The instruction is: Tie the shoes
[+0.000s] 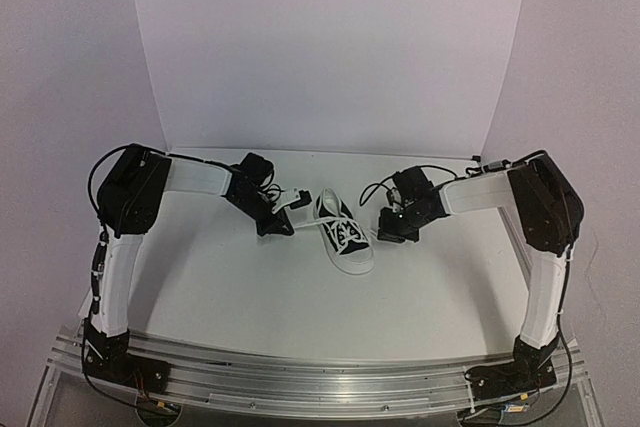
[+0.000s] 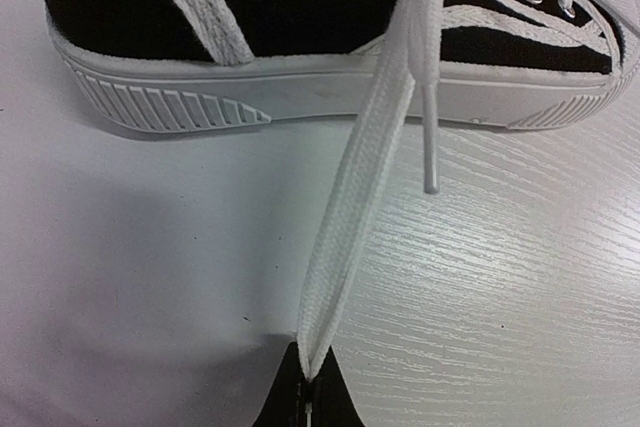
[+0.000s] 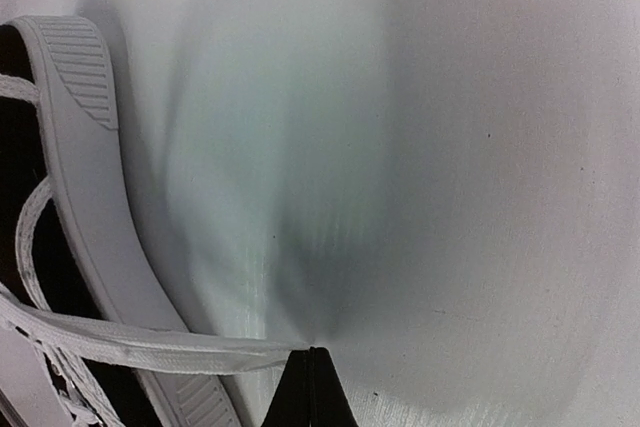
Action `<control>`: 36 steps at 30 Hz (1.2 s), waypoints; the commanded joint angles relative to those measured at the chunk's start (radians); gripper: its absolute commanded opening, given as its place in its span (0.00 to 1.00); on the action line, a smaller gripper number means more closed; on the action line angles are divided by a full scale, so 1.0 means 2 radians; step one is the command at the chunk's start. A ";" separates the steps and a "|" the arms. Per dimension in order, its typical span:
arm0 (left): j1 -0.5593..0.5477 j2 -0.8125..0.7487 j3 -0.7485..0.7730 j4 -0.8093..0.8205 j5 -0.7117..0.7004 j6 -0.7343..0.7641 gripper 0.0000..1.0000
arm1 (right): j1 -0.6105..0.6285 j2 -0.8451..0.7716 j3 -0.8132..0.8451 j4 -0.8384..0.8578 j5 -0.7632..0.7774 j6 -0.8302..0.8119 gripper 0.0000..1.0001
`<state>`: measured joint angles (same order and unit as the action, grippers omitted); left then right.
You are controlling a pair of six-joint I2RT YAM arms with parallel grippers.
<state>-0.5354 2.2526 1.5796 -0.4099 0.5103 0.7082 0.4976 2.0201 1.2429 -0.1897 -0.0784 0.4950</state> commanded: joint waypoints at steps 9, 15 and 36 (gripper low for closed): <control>0.012 -0.004 -0.019 -0.025 -0.052 0.014 0.00 | -0.009 -0.016 -0.030 -0.016 0.001 0.017 0.00; 0.012 -0.005 -0.019 -0.028 -0.047 0.012 0.00 | -0.006 -0.008 -0.030 -0.003 -0.025 0.027 0.00; 0.013 0.002 0.050 -0.054 -0.016 -0.029 0.14 | 0.099 0.006 -0.035 0.066 -0.176 0.082 0.00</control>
<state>-0.5130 2.2608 1.6368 -0.4889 0.4676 0.6553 0.6853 2.0167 1.1683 -0.0719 -0.3863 0.6343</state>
